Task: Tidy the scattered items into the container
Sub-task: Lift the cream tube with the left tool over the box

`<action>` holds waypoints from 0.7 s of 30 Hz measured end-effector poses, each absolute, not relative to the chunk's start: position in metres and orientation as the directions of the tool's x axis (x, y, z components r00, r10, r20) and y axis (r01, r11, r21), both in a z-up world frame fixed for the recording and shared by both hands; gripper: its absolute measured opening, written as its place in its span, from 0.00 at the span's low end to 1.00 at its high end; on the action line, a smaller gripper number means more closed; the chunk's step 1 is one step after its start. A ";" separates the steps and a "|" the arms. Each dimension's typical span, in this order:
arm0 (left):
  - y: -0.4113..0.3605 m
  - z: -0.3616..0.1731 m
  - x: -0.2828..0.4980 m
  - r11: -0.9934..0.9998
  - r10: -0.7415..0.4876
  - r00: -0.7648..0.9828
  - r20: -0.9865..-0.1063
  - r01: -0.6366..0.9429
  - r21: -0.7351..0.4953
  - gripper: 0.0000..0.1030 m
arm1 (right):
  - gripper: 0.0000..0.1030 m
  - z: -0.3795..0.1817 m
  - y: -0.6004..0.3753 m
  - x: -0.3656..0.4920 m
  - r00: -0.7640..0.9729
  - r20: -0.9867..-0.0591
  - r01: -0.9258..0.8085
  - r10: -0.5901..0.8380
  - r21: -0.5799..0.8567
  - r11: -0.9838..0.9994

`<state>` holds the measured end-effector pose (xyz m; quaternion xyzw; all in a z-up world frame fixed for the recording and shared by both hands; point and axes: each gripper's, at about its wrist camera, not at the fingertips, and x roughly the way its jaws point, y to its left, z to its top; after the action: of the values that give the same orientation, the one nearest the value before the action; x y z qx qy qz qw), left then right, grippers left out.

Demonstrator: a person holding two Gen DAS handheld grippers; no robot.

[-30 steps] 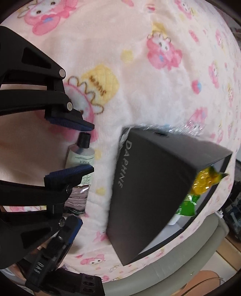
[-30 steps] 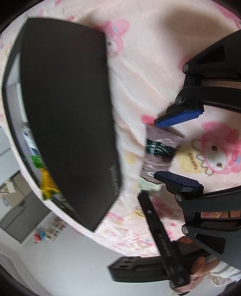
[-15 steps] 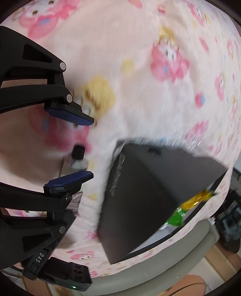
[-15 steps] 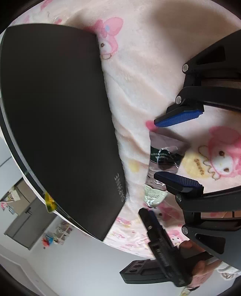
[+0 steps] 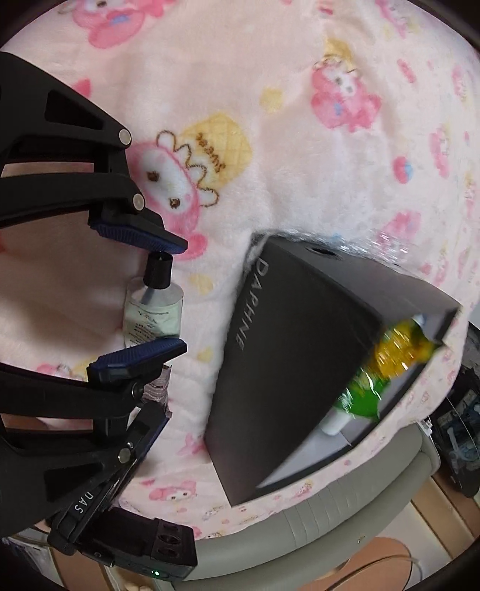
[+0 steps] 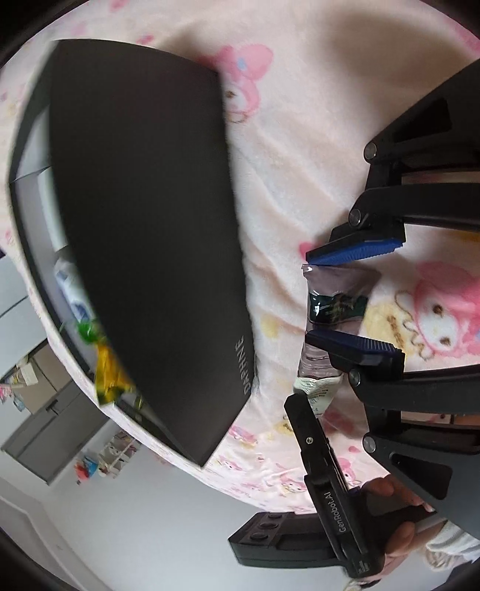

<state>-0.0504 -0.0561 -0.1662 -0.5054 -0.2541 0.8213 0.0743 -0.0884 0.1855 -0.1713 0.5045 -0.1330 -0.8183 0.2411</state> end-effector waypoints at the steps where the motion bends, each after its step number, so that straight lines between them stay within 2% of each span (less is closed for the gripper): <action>1: -0.055 -0.161 -0.050 -0.859 0.383 -0.484 -0.787 0.127 -0.496 0.47 | 0.31 -0.164 0.185 -0.086 -0.383 -0.757 0.273 -0.529 0.454 -0.848; 13: -0.024 -0.084 -0.067 -0.867 0.408 -0.579 -0.706 -0.003 -0.498 0.46 | 0.31 -0.084 0.214 -0.089 -0.516 -0.657 0.307 -0.550 0.457 -0.835; 21: -0.007 -0.051 -0.112 -0.886 0.401 -0.615 -0.679 -0.071 -0.459 0.46 | 0.32 -0.050 0.232 -0.121 -0.571 -0.623 0.337 -0.535 0.416 -0.845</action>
<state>-0.1124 -0.0066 -0.0514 -0.4179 -0.1978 0.8764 0.1346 -0.1214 0.2323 -0.0496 0.3907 -0.1266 -0.8773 0.2484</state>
